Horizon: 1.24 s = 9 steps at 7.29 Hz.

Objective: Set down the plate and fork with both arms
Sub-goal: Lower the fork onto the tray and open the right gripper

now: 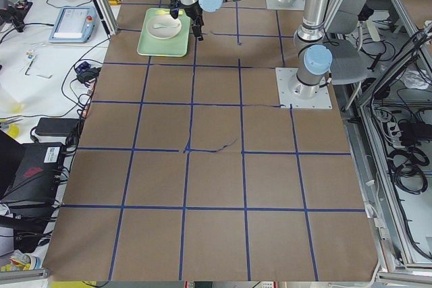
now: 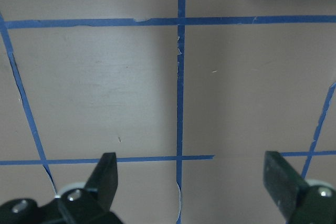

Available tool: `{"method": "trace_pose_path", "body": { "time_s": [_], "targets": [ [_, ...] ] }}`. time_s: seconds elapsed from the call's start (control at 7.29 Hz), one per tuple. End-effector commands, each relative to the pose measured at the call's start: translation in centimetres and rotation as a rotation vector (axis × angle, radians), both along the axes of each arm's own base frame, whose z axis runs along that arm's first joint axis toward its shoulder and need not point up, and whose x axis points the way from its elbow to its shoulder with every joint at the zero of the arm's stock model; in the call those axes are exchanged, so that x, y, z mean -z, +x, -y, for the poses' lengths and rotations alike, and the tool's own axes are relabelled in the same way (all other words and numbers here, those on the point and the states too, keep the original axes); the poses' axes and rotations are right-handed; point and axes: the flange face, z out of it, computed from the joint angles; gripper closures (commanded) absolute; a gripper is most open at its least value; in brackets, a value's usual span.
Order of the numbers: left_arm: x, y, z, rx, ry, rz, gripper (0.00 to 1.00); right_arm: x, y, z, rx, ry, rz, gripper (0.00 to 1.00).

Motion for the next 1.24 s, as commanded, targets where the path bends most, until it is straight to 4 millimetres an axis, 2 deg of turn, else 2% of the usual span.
{"method": "trace_pose_path", "body": {
  "time_s": [0.0,0.14,0.27,0.41,0.55,0.69,0.82,0.96,1.1],
  "targets": [
    [0.1,-0.1,-0.1,0.000,0.001,0.000,0.00,-0.1,-0.5,0.1,0.025,0.000,-0.016,0.32],
    [0.2,-0.1,0.0,0.000,0.002,0.000,0.00,-0.3,-0.5,0.1,0.028,-0.002,-0.014,0.09],
    [0.1,-0.1,0.0,-0.001,-0.001,0.002,0.00,-1.4,-0.6,0.2,0.030,-0.019,-0.023,0.00],
    [0.0,-0.5,0.1,0.001,-0.005,0.004,0.00,-4.4,-1.3,-0.3,0.033,-0.056,-0.091,0.00],
    [-0.7,-0.5,0.5,0.015,-0.028,0.003,0.00,-7.9,-2.1,-1.8,0.031,-0.058,-0.166,0.00],
    [-0.9,-0.4,2.1,0.016,-0.130,0.015,0.00,-11.5,-2.8,-4.0,0.016,-0.034,-0.222,0.00],
    [-2.9,-0.4,2.5,0.013,-0.222,0.010,0.00,-15.0,-3.1,-5.9,0.014,-0.017,-0.245,0.00],
    [-4.3,-0.5,2.8,0.015,-0.255,0.010,0.00,-17.4,-3.3,-8.1,0.007,0.036,-0.250,0.00],
    [-5.8,-0.3,3.6,0.014,-0.296,0.019,0.00,-18.8,-3.0,-8.8,0.007,0.026,-0.237,0.00]
  ]
}}
